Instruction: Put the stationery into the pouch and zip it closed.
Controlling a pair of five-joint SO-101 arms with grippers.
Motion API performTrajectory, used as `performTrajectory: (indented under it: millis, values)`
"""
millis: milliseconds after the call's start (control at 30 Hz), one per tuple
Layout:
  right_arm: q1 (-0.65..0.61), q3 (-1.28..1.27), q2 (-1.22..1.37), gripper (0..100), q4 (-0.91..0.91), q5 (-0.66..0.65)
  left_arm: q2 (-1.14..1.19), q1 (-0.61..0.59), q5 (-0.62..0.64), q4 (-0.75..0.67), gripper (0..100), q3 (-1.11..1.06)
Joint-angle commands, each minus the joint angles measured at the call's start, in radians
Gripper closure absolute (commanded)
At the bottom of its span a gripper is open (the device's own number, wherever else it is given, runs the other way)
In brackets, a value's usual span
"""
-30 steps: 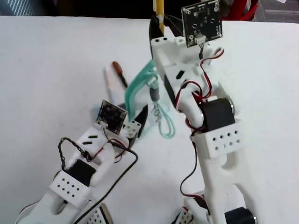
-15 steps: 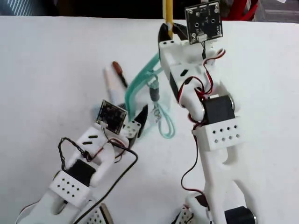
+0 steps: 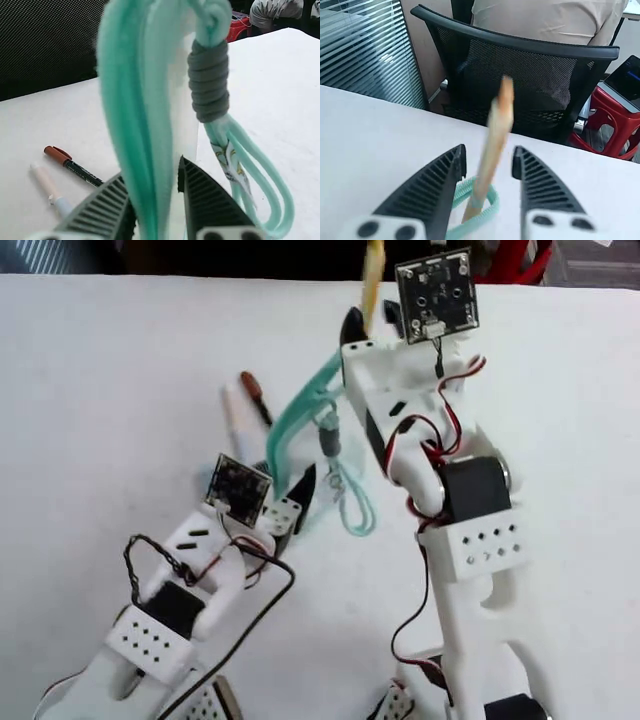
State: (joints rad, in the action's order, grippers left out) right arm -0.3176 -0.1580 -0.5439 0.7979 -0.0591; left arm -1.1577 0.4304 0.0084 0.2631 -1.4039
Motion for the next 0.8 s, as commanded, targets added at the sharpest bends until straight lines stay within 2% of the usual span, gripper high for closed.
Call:
performTrajectory:
  millis: [0, 400, 767]
  values:
    - [-0.007, 0.025, -0.05, 76.2, 0.005, 0.011, 0.007, -0.001, 0.009, -0.028, 88, 0.008]
    - [0.002, 0.006, -0.058, 76.2, 0.008, 0.005, 0.007, -0.001, 0.009, -0.025, 88, 0.006]
    - [0.11, -0.023, 0.099, 76.2, 0.004, 0.011, 0.007, 0.001, 0.009, -0.025, 88, 0.006]
